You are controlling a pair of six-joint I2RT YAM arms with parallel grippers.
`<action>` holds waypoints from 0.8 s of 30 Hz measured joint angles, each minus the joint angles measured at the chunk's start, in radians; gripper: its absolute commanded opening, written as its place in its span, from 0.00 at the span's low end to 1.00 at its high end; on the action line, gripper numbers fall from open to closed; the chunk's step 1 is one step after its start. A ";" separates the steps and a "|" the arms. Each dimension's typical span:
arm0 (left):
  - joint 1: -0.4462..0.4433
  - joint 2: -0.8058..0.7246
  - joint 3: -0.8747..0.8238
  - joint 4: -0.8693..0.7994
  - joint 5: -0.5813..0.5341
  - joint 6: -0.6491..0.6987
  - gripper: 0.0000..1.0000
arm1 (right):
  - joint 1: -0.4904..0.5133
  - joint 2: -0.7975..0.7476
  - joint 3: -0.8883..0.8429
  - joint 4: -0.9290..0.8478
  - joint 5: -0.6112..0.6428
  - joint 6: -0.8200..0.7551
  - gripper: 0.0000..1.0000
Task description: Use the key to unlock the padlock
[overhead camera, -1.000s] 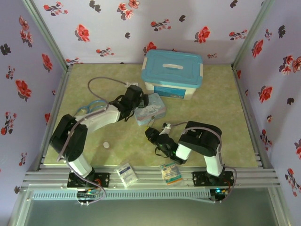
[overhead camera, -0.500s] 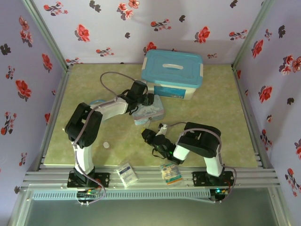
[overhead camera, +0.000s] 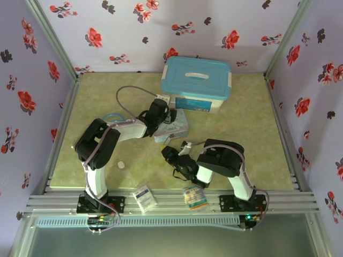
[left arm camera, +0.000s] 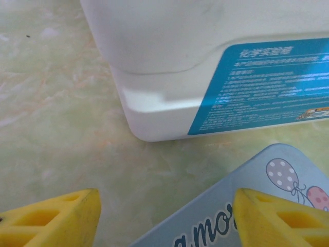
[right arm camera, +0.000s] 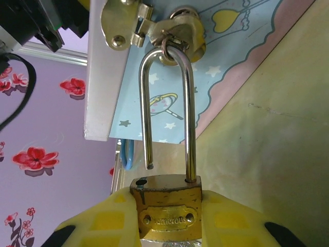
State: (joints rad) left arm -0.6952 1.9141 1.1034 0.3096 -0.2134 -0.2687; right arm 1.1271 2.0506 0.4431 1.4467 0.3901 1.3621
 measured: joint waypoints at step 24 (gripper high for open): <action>-0.088 0.023 -0.195 0.411 -0.060 0.137 0.64 | -0.114 -0.122 -0.130 -0.068 0.011 0.008 0.00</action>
State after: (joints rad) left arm -0.7830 1.9366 0.9089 0.7208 -0.2733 -0.1318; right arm 1.0126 1.9289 0.3130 1.3788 0.4011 1.3697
